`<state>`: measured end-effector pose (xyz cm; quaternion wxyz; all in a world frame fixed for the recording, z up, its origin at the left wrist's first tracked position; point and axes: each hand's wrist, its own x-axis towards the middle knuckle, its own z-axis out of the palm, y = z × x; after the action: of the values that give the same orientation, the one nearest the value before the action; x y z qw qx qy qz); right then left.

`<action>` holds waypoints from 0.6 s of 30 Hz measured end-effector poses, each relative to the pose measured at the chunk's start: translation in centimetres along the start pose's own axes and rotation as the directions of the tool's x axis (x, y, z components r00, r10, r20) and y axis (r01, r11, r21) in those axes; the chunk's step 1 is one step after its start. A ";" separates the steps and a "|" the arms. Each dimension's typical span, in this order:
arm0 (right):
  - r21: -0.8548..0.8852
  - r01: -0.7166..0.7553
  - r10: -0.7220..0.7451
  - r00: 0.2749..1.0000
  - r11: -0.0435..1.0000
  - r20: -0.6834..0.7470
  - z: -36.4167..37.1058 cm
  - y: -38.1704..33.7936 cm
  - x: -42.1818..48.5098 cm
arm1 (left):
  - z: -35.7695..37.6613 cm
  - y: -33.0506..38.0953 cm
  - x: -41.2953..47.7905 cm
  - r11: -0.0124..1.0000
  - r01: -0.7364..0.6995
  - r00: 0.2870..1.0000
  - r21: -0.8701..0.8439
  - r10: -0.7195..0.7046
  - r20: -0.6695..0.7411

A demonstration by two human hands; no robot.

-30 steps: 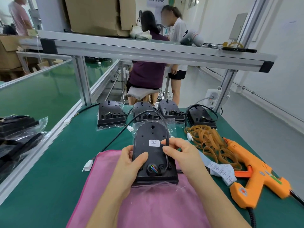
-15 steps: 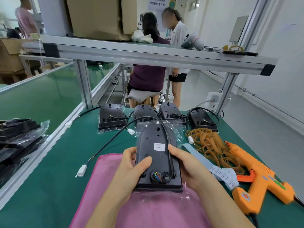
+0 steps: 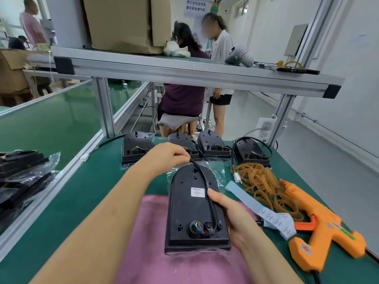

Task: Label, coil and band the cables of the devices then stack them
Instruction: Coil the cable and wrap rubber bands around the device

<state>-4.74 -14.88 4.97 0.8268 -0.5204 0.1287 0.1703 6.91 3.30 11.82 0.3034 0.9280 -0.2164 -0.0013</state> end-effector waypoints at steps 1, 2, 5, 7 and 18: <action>0.024 -0.008 0.008 1.000 1.000 -0.004 -0.1 0.1 0.0 | -0.1 0.1 0.0 1.000 0.024 1.000 0.009 -0.024 -0.002; 0.042 -0.011 0.012 1.000 0.999 -0.011 -0.2 0.3 0.1 | -0.2 0.2 0.1 0.999 0.047 0.999 0.025 -0.047 -0.006; 0.080 -0.003 0.006 0.999 0.997 -0.044 -0.1 0.6 0.3 | -0.2 0.9 0.3 0.990 0.124 0.991 0.070 -0.126 0.034; 0.105 0.008 0.000 0.997 0.994 -0.073 0.1 0.7 0.4 | -0.3 1.4 0.3 0.981 0.187 0.974 0.057 -0.193 0.118; 0.154 0.045 -0.031 0.995 0.987 -0.095 0.9 0.1 0.4 | -0.8 2.9 -2.1 0.901 0.393 0.870 -0.181 -0.301 0.391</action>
<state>-4.39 -13.95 5.08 0.8612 -0.4639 0.1698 0.1196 3.93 2.53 13.78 0.3708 0.8894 -0.0936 -0.2505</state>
